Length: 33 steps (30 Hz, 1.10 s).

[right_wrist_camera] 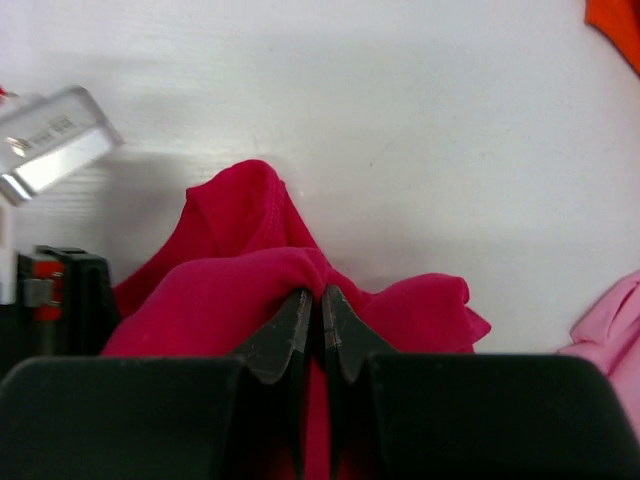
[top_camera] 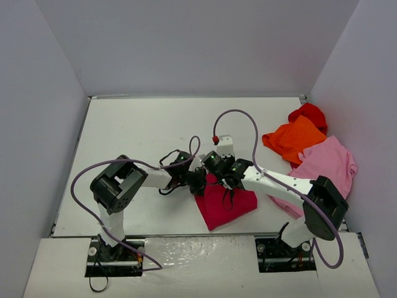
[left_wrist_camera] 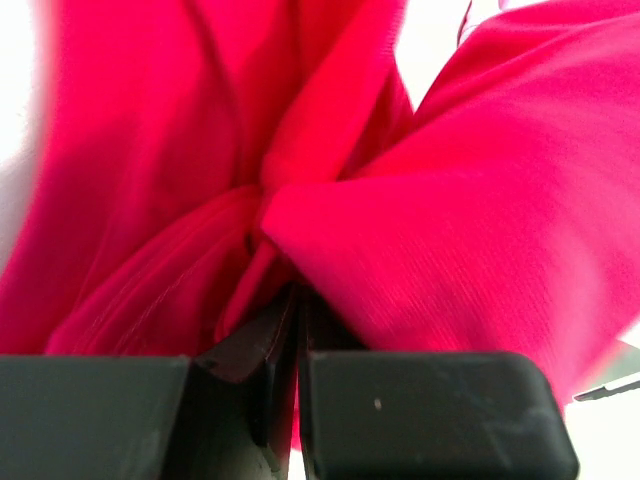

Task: Fold and stack the t-shirts
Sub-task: Smooth out wrinkles on the folded tshirt

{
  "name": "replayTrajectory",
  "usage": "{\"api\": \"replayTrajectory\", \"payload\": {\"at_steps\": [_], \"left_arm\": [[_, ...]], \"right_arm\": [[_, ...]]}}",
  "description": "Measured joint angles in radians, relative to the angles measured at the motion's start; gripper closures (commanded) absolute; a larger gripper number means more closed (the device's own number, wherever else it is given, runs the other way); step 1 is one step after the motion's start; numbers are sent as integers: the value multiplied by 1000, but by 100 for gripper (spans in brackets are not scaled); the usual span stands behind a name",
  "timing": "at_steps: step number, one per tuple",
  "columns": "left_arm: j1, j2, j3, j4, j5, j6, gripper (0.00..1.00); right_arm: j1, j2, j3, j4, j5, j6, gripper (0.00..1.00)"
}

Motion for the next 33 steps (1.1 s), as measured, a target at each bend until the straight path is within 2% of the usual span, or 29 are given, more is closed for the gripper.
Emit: {"api": "replayTrajectory", "payload": {"at_steps": [15, 29, 31, 32, 33], "left_arm": [[0, 0, -15, 38, 0, -8, 100], [0, 5, -34, 65, 0, -37, 100], [0, 5, -38, 67, 0, -38, 100], [0, 5, -41, 69, -1, -38, 100], [0, 3, -45, 69, -4, -39, 100]], "right_arm": [[6, 40, 67, 95, -88, -6, 100], [152, 7, 68, 158, -106, 19, 100], [159, 9, 67, 158, -103, 20, 88], [163, 9, 67, 158, -102, 20, 77], [167, 9, 67, 158, -102, 22, 60]]}}
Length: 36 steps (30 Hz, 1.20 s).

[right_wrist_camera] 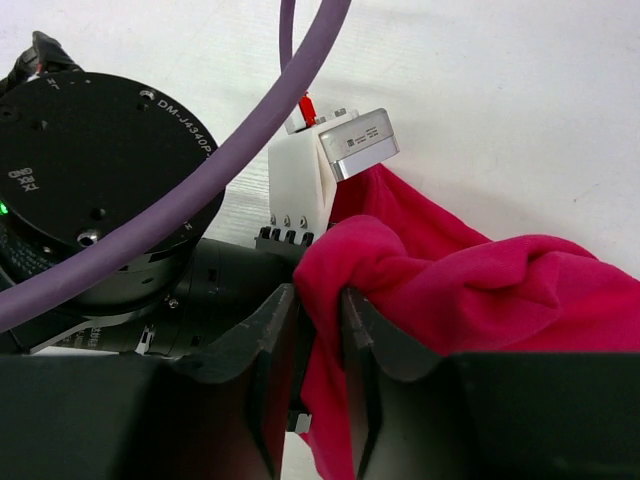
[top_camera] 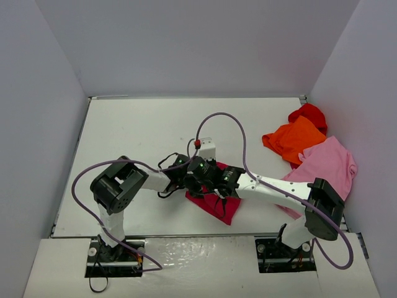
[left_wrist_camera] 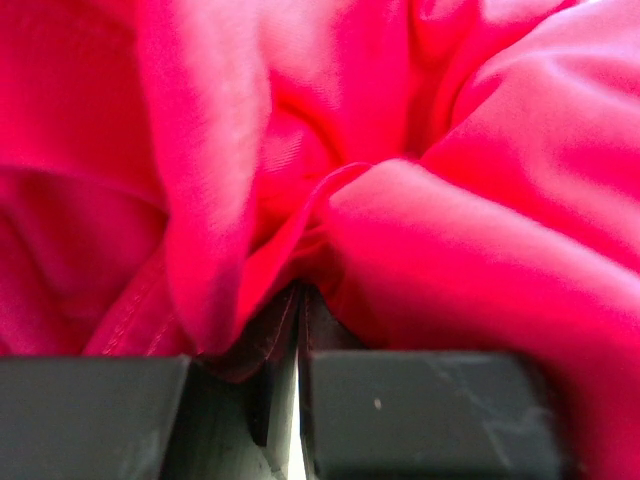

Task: Fold and stack the t-shirts
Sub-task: Smooth out wrinkles on the folded tshirt

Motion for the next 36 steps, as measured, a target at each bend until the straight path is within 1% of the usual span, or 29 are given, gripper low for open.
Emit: {"api": "replayTrajectory", "payload": {"at_steps": [1, 2, 3, 5, 6, 9, 14, 15, 17, 19, 20, 22, 24, 28, 33, 36], "left_arm": [[0, -2, -5, -1, -4, 0, 100], [0, -6, -9, -4, -10, 0, 100], [-1, -14, -11, -16, -18, 2, 99], [-3, -52, -15, -56, -39, 12, 92], [-3, -75, -18, -78, -51, 17, 89], [-5, -198, -15, -239, -153, 84, 81], [-6, -469, 31, -536, -353, 189, 78], [-6, -514, 46, -579, -388, 206, 78], [-5, -586, 73, -641, -446, 233, 78], [-2, -645, 82, -685, -484, 249, 78], [1, -669, 83, -703, -499, 254, 78], [3, -697, 83, -734, -519, 259, 78], [3, -711, 82, -759, -539, 260, 78], [9, -730, 72, -816, -577, 259, 78], [13, -735, 51, -896, -616, 260, 78], [23, -740, 21, -926, -637, 256, 78]], "right_arm": [[5, 0, 0, 1, -1, 3, 43], [9, 0, 0, 2, -1, 7, 38], [14, 0, 1, 3, -2, 13, 35], [23, -1, 5, 0, -1, 13, 31], [26, -2, 7, 0, 0, 13, 30], [29, -28, 10, -7, 27, 19, 30], [47, -107, 41, 42, 33, 47, 29], [54, -124, 50, 56, 31, 51, 28], [62, -152, 61, 86, 21, 61, 23], [69, -168, 69, 115, 2, 67, 22], [73, -172, 72, 127, -8, 68, 23], [77, -169, 79, 138, -28, 67, 28], [78, -158, 90, 138, -44, 65, 29], [69, -129, 99, 139, -101, 85, 30], [46, -100, 55, 189, -196, 149, 30], [45, -52, 49, 214, -227, 165, 30]]}}
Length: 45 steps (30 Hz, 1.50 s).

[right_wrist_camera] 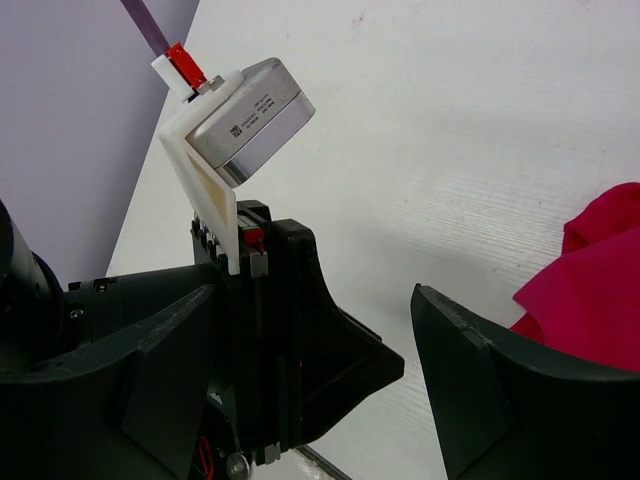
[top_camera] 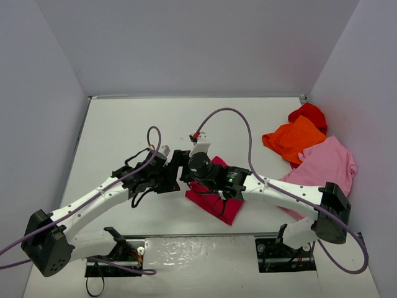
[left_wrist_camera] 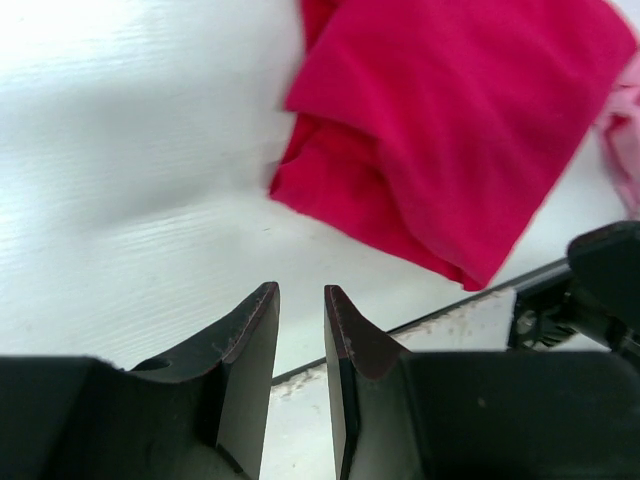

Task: Fold and stack the t-shirts
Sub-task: Smooth out wrinkles on the folded tshirt

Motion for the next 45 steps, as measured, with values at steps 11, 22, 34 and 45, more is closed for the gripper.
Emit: {"api": "replayTrajectory", "payload": {"at_steps": [11, 22, 34, 45], "left_arm": [[15, -3, -65, -50, 12, -24, 77], [-20, -24, -18, -7, 144, -37, 77], [62, -525, 453, -411, -426, -40, 68], [59, -319, 257, -496, -367, -16, 68]], "right_arm": [[0, 58, -41, 56, -74, 38, 30], [-126, -147, -275, 240, -356, 173, 30], [-281, -266, -443, -235, -147, 68, 30], [-262, -165, -321, -265, -117, -16, 30]]}}
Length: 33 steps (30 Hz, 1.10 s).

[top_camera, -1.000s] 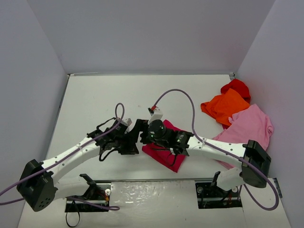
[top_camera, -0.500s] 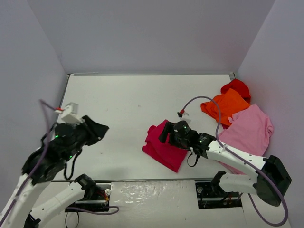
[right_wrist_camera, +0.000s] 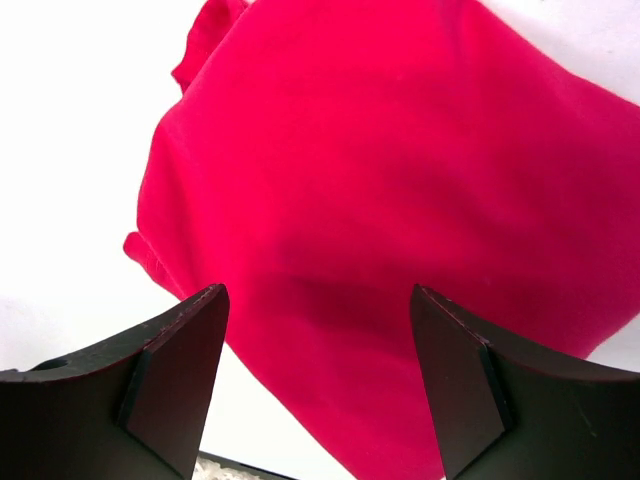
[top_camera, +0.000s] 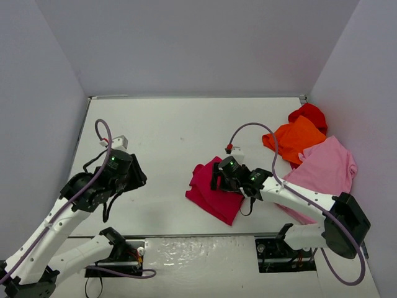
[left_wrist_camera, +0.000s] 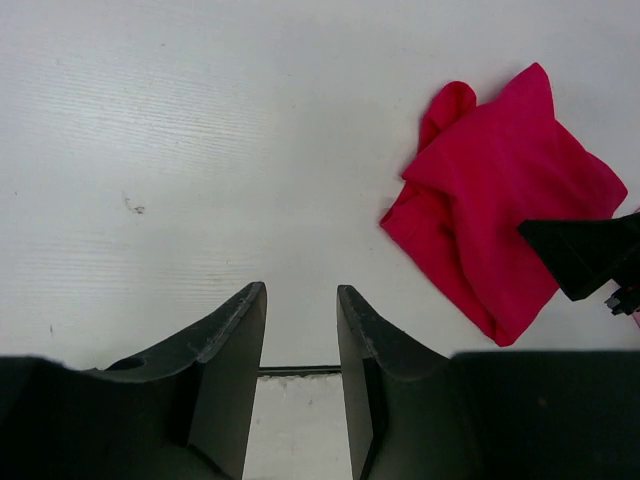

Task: Fold and stack the t-shirts
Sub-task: Smooth out wrinkles on the folded tshirt

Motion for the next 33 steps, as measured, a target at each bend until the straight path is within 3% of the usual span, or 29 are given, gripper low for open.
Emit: {"api": "replayTrajectory", "payload": {"at_steps": [12, 22, 27, 29, 30, 31, 33], "left_arm": [[0, -65, -3, 2, 4, -5, 68], [0, -63, -8, 4, 22, -5, 68], [0, -63, -22, 16, 30, -5, 68], [0, -62, -30, 23, 35, -5, 68], [0, -61, -35, 28, 38, -5, 68], [0, -60, -40, 30, 43, -5, 68], [0, -56, -43, 32, 50, -5, 68]], "right_arm": [[177, 252, 145, 52, -27, -57, 31], [182, 311, 147, 68, -2, -80, 38], [170, 311, 147, 70, 19, -95, 54], [161, 311, 147, 70, 27, -103, 72], [154, 311, 147, 70, 30, -106, 88], [146, 311, 147, 70, 33, -109, 89], [124, 310, 147, 70, 39, -122, 100]]}}
